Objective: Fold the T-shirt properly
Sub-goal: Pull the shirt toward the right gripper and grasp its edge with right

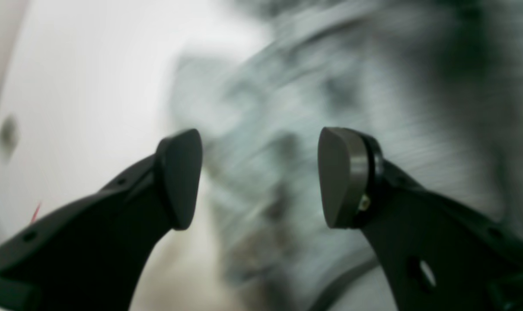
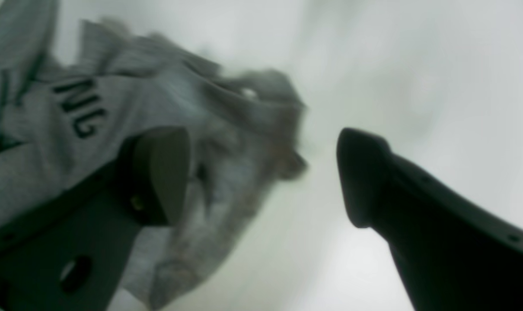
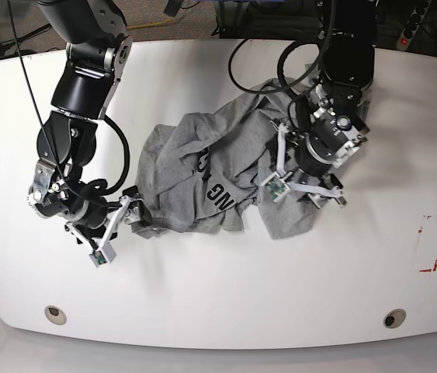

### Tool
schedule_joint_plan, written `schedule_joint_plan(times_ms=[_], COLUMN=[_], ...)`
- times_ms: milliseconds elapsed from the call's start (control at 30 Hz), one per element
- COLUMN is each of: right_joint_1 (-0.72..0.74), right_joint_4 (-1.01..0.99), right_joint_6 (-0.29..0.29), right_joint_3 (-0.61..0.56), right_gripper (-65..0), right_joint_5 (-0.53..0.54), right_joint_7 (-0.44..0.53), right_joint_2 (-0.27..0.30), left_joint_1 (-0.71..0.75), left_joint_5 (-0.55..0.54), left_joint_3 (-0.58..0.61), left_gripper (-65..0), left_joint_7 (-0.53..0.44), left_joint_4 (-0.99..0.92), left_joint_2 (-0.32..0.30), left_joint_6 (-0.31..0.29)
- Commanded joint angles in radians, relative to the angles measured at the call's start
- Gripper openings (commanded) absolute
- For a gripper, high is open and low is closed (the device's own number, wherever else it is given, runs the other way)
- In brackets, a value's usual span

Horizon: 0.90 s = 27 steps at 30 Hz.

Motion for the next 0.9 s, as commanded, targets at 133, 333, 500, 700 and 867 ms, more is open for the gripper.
schedule_joint_plan(times_ms=[133,333,500,700,867], right_joint_1=[0.061,0.071,0.084,0.098,0.098], right_joint_4=[-0.124,-0.181,-0.253,-0.327,-0.325], right_joint_6=[0.004,0.004,0.004,0.004,0.004], right_joint_3=[-0.018,-0.021,-0.023,-0.023,-0.03], right_gripper=[-14.1,-14.1,-14.1,-14.1,-14.7], right_joint_5=[0.003,0.003,0.005,0.005,0.011], right_joint_7=[0.095,0.152,0.172,0.219,0.218], right_joint_2=[0.002,0.031,0.034,0.035,0.028], left_joint_1=[-0.011,0.028,0.03,0.044,0.053], left_joint_5=[-0.013,-0.013,-0.013,-0.013,-0.013], left_joint_3=[-0.115,-0.204,-0.279,-0.331,-0.342], left_gripper=[-26.5,-26.5,-26.5,-26.5,-26.5], left_joint_7=[0.03,0.027,0.027,0.027,0.026], left_joint_4=[0.028,0.028,0.027,0.025,0.025], left_joint_2=[0.0,-0.001,-0.001,-0.001,-0.001], left_joint_6=[0.005,0.005,0.005,0.005,0.005])
